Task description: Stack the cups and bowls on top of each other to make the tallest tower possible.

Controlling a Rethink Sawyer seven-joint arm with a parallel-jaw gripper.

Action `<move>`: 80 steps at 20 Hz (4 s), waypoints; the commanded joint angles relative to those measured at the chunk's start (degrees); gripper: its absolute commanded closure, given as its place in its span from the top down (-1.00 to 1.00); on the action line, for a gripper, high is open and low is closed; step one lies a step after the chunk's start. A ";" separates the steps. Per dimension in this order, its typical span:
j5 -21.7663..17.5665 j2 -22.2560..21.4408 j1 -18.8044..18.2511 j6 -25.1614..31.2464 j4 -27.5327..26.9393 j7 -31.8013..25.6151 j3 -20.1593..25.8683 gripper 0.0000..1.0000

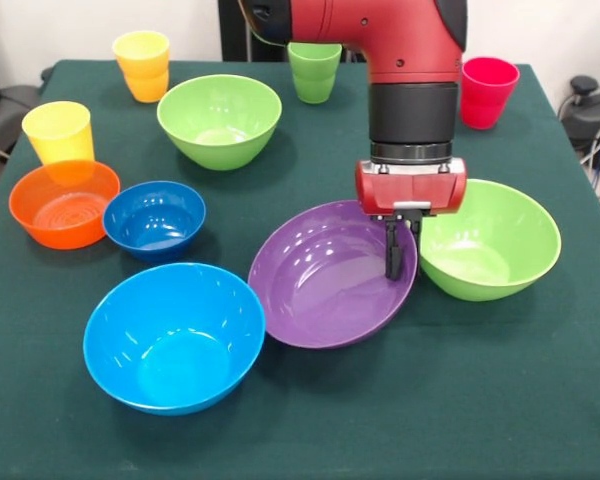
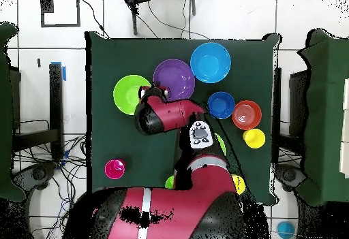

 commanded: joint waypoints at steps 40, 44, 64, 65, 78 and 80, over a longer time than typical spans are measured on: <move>2.96 -4.07 3.53 10.96 9.74 3.38 1.83 -1.00; 2.87 -3.68 3.48 10.30 9.56 3.45 1.54 -1.00; 6.14 -15.59 5.45 18.63 9.43 1.57 -2.86 -1.00; 5.97 -15.98 5.13 19.29 9.34 1.19 -2.65 -1.00; 0.79 -15.75 -2.41 25.42 2.42 -9.30 1.71 -1.00; 0.17 -15.98 -3.32 26.78 1.25 -10.72 2.22 -1.00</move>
